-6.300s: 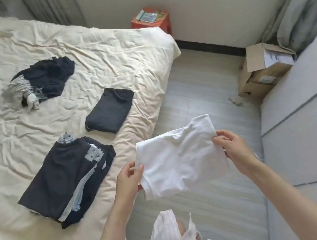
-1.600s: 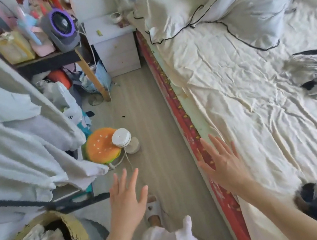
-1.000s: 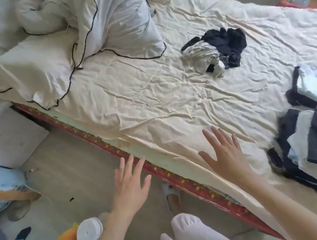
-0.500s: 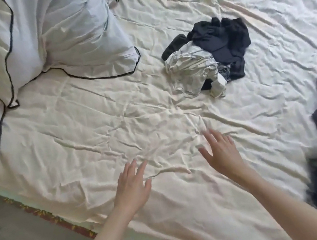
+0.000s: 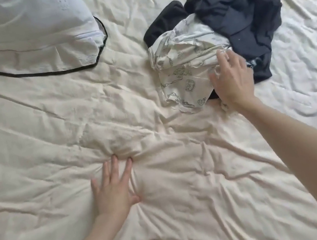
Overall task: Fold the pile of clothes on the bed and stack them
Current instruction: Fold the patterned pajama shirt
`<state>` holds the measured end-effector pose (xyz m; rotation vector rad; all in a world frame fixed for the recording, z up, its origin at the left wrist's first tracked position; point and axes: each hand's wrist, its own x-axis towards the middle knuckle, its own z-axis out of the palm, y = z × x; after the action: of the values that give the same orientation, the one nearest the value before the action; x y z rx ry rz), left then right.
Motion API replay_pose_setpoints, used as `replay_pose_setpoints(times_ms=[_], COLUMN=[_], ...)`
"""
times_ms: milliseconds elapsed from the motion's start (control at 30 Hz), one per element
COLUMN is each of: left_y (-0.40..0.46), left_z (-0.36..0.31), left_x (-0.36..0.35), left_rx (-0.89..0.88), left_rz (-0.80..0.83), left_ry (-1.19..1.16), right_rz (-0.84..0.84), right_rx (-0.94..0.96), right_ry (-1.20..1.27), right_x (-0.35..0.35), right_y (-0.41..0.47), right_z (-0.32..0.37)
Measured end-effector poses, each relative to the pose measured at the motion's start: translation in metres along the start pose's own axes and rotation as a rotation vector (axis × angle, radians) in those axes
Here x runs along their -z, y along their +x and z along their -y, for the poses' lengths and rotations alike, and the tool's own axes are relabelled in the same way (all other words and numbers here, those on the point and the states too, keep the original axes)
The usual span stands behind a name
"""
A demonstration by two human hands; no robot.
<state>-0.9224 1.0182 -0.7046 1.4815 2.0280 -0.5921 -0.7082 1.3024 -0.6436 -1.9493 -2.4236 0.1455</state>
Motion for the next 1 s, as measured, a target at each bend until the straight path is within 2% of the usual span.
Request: replay_pose_setpoints(times_ms=[167,367,533,667,767,900,1000], left_y=[0.0,0.006,0.009,-0.042,-0.078,-0.125,-0.169], left_z=[-0.003,0.001,0.023,0.034,0.023,0.002,-0.013], left_x=[0.006,0.015,0.054,0.081,0.102,0.177,0.24], left_rx=[0.008,-0.018,-0.122,-0.131,-0.244,-0.375,-0.487], left_rz=[0.04,0.125,0.277,0.136,0.057,-0.192,-0.392], left_ry=[0.03,-0.009,-0.269,-0.456,-0.545,-0.689,-0.803], right_rz=[-0.024,-0.051,-0.08,-0.098,-0.116,-0.158,-0.109], right_rx=[0.002,0.074,0.104,0.06,0.02,0.026,0.045], right_ry=[-0.062,0.088,0.289,0.446,0.531,0.655,0.81], right_x=[-0.013,0.003,0.043,0.09,0.121,0.196,0.257], right_y=[0.035,0.012,-0.054,-0.105,-0.125,-0.145,-0.16], right_z=[0.012,0.012,0.013,0.023,0.034,0.055,0.075])
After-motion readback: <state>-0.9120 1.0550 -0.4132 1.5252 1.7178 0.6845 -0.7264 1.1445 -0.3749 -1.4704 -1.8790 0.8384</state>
